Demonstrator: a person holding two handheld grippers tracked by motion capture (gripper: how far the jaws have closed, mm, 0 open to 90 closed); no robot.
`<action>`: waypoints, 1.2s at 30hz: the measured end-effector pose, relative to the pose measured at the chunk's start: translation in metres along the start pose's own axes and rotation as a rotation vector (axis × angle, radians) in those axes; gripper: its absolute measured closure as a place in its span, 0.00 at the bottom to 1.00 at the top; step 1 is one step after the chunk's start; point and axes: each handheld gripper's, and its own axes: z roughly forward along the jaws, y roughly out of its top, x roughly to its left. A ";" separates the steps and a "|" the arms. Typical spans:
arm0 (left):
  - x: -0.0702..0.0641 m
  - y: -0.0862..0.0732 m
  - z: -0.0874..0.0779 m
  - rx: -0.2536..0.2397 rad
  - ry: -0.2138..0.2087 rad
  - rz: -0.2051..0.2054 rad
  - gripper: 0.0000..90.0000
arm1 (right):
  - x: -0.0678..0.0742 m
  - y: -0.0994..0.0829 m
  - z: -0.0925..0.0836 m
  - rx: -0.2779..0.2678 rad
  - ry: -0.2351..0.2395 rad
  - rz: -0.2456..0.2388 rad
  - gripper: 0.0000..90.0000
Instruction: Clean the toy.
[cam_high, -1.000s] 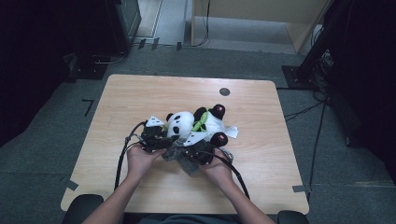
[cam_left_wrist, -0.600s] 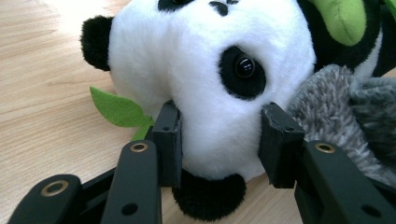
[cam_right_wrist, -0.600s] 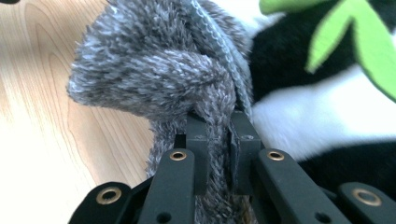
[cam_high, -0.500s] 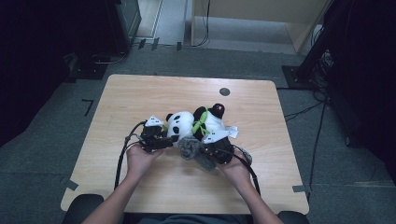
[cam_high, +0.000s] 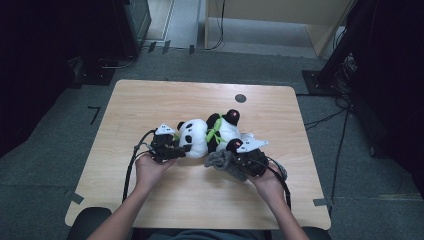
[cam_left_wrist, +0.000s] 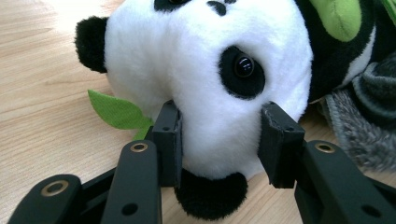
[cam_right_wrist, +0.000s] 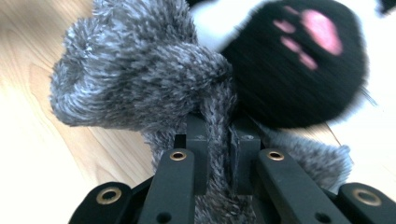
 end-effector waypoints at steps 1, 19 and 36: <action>0.000 0.000 0.000 0.000 0.000 -0.001 0.63 | -0.002 -0.002 -0.002 0.004 -0.006 0.007 0.92; 0.001 0.000 0.000 0.003 0.001 0.001 0.63 | -0.016 -0.013 -0.019 0.011 -0.063 0.041 0.92; -0.001 0.001 -0.001 -0.001 0.004 -0.013 0.63 | 0.039 0.040 0.010 -0.032 0.131 -0.148 0.92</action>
